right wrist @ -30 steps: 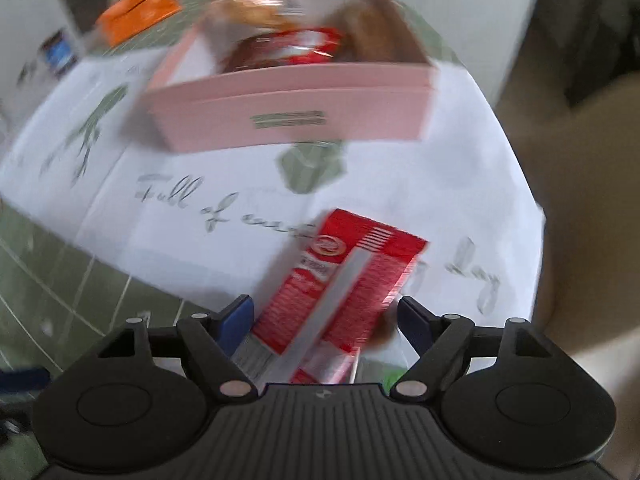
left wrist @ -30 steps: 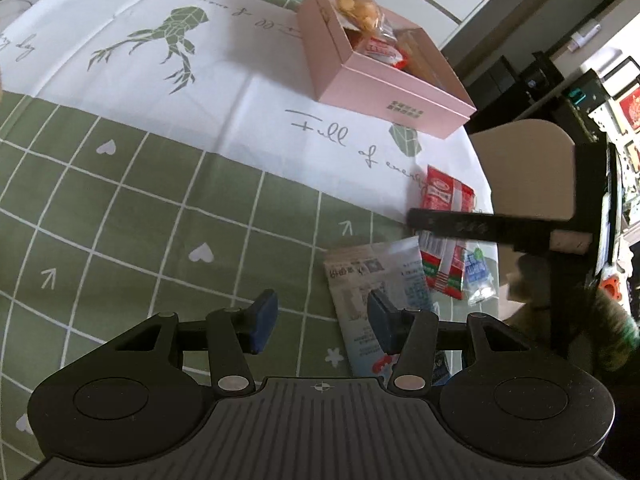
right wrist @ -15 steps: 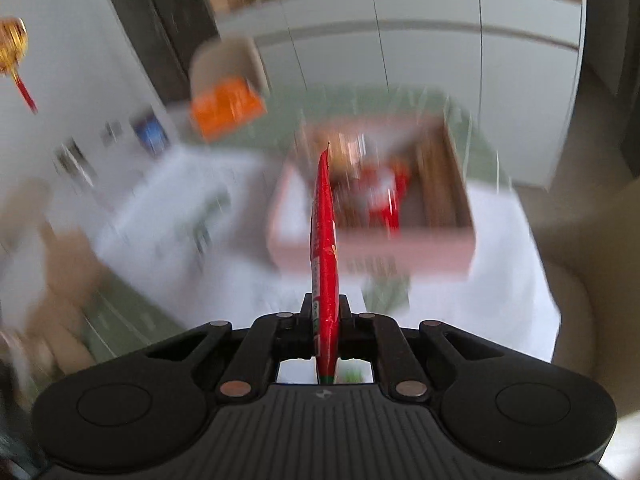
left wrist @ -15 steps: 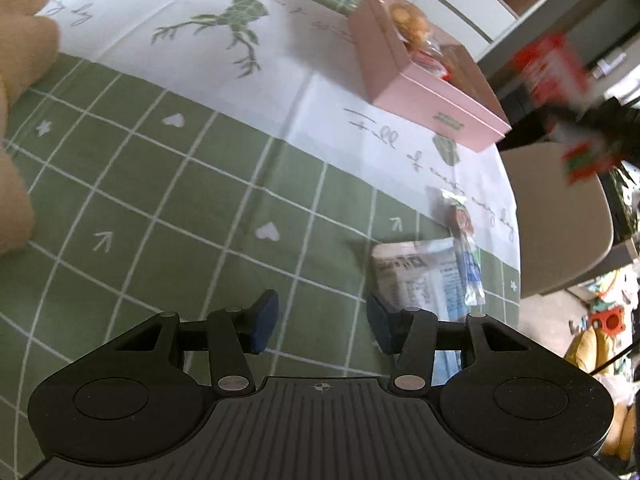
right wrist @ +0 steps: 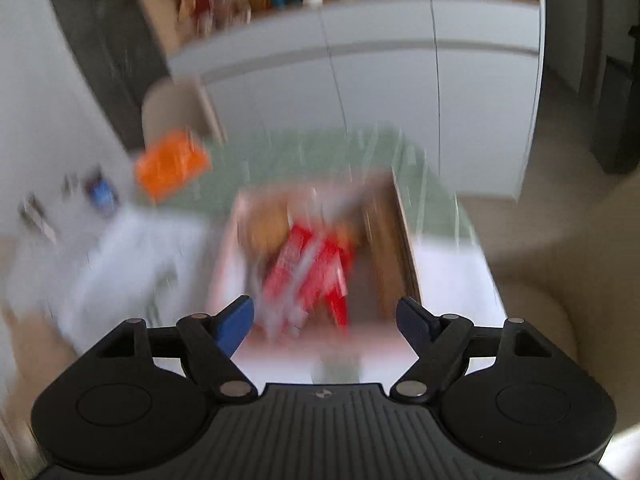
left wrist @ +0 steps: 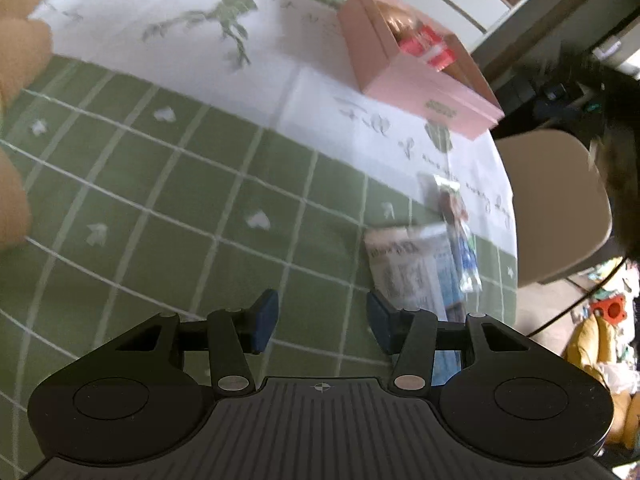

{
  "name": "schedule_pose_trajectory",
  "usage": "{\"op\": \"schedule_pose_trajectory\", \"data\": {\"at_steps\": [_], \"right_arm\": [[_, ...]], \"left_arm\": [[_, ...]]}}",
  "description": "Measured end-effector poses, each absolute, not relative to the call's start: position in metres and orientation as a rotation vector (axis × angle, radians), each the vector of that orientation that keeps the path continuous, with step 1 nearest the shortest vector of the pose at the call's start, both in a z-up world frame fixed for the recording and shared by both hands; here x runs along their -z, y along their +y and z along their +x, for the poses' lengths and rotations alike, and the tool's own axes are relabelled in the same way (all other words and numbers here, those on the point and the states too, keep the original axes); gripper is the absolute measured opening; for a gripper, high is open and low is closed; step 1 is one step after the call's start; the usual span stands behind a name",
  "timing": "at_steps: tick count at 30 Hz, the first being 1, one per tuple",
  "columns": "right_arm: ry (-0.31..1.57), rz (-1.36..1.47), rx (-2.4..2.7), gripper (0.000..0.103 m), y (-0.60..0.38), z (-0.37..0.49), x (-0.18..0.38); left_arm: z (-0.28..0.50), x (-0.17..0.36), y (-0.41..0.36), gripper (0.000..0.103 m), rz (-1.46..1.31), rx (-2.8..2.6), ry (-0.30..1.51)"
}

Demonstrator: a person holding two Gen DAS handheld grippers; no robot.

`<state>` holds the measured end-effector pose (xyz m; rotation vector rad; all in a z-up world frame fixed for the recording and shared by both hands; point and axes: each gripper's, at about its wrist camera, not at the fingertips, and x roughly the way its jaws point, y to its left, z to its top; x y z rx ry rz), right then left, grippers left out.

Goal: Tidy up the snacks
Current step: 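Grasp the blue-and-white biscuit packet with the left gripper and lift it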

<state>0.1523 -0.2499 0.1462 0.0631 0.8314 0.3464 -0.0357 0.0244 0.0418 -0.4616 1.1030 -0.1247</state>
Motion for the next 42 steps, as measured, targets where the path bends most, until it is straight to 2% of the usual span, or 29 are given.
{"op": "schedule_pose_trajectory", "data": {"at_steps": [5,9,14,19,23,27,29,33,38,42], "right_arm": [[1.001,-0.125,-0.381,0.077,-0.247,0.073,-0.068],[1.02,-0.212,-0.392,0.071,-0.241,0.029,-0.042],[0.997,-0.142,-0.302,0.071,-0.258,0.034,-0.041],[0.952,-0.101,-0.17,0.071,-0.278,0.042,-0.043],[0.946,-0.086,-0.088,0.071,-0.293,0.044,-0.045],[0.918,-0.098,-0.069,0.072,-0.297,0.042,-0.057],[0.899,-0.093,-0.068,0.076,-0.296,0.037,-0.06],[0.892,-0.057,-0.088,0.076,-0.291,0.027,-0.053],[0.936,-0.074,-0.134,0.076,-0.274,0.019,-0.035],[0.959,-0.058,-0.173,0.076,-0.27,0.016,-0.026]], "left_arm": [[-0.029,-0.047,-0.009,0.053,-0.409,0.217,1.07],[-0.025,-0.051,-0.054,0.053,-0.21,0.296,1.069],[-0.029,-0.054,-0.097,0.053,0.026,0.351,1.063],[-0.023,-0.052,-0.123,0.053,0.065,0.405,1.019],[-0.035,-0.045,-0.149,0.054,0.216,0.432,0.966],[-0.053,-0.037,-0.148,0.056,0.364,0.413,0.908],[-0.054,-0.035,-0.135,0.056,0.397,0.374,0.902],[-0.043,-0.036,-0.092,0.056,0.325,0.248,0.909],[-0.039,-0.059,-0.032,0.052,-0.023,0.119,0.921],[-0.024,-0.055,-0.03,0.052,-0.074,0.116,0.955]]}}
